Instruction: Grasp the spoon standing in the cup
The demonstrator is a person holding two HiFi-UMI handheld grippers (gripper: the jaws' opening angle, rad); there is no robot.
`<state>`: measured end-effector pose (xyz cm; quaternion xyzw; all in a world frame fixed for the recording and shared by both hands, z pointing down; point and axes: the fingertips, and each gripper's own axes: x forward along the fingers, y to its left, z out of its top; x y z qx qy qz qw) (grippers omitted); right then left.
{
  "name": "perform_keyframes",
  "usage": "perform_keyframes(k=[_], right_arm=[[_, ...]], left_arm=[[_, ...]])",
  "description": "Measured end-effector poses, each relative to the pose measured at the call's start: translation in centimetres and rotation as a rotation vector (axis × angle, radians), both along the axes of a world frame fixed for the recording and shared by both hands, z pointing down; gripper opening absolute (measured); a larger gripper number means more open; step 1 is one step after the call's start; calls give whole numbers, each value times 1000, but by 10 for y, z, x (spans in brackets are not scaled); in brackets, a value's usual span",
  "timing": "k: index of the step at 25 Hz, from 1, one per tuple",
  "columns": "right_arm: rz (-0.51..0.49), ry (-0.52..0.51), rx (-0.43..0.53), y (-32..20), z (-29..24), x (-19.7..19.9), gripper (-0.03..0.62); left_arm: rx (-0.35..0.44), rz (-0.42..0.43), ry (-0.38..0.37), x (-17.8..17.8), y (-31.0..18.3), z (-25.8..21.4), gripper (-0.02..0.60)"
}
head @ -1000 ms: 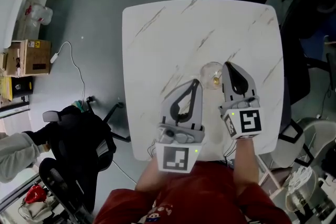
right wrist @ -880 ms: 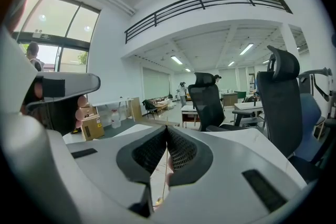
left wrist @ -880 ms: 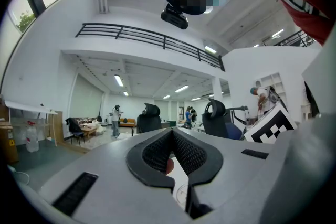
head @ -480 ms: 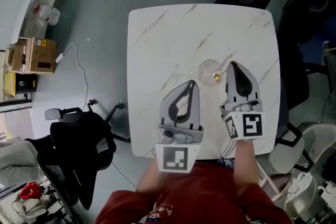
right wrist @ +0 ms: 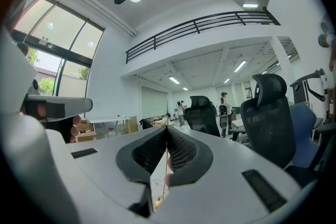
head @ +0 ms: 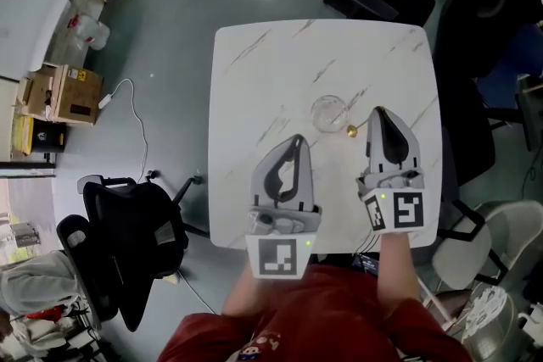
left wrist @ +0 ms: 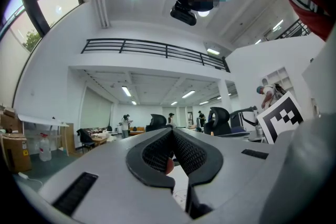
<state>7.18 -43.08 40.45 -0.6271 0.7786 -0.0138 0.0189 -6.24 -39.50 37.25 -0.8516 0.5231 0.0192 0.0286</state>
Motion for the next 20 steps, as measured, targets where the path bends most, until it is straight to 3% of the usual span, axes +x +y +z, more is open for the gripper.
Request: perform_keyframes(k=[9,20], right_arm=[[-16,18,42,49,-30,17,14],[-37,35,115,120,-71,39,14]], left_arm=[[37,-40,58,7,41,-31,9],[101,-70,61,26,105,-67,9]])
